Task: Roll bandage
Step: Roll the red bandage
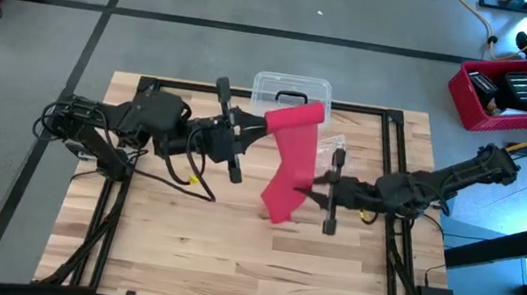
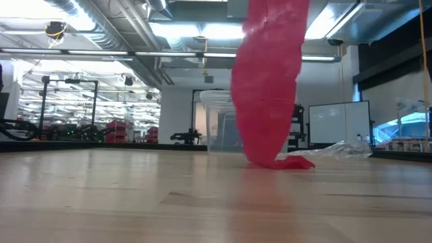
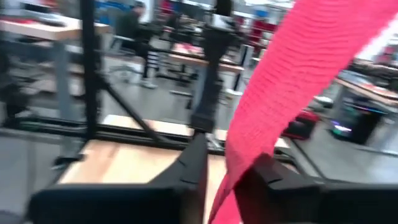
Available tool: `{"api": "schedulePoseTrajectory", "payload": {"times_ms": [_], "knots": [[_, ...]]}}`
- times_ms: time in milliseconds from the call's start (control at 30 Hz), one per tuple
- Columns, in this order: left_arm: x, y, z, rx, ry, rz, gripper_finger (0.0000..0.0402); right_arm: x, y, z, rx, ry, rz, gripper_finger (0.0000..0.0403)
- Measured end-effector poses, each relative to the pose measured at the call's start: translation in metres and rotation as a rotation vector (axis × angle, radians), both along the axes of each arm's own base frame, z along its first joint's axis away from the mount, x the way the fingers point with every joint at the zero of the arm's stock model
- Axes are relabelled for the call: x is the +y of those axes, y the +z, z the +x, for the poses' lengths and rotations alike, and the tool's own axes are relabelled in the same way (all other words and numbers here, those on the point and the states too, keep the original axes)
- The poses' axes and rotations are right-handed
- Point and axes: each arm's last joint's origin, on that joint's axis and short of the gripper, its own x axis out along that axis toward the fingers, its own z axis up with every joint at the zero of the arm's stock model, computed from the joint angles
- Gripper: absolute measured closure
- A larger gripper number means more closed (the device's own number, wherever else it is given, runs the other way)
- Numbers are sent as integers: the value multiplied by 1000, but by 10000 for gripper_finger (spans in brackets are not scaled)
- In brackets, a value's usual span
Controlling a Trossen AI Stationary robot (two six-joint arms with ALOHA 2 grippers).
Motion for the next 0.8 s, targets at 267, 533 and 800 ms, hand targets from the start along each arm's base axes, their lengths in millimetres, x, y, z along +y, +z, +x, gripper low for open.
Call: {"api": "schedulePoseTrajectory", "payload": {"times_ms": [267,533,800], "knots": [[-1,-6,1,54,-38,-23,384,-19,-6,-1,83,-141,-51,199],[-2,-8,1,67,-46,-41,384,-33,-7,-40,229,-181,6,151],[-3,-8,2,52,-152,-76,384,-43,-36,-38,76,-48,-9,150]]}}
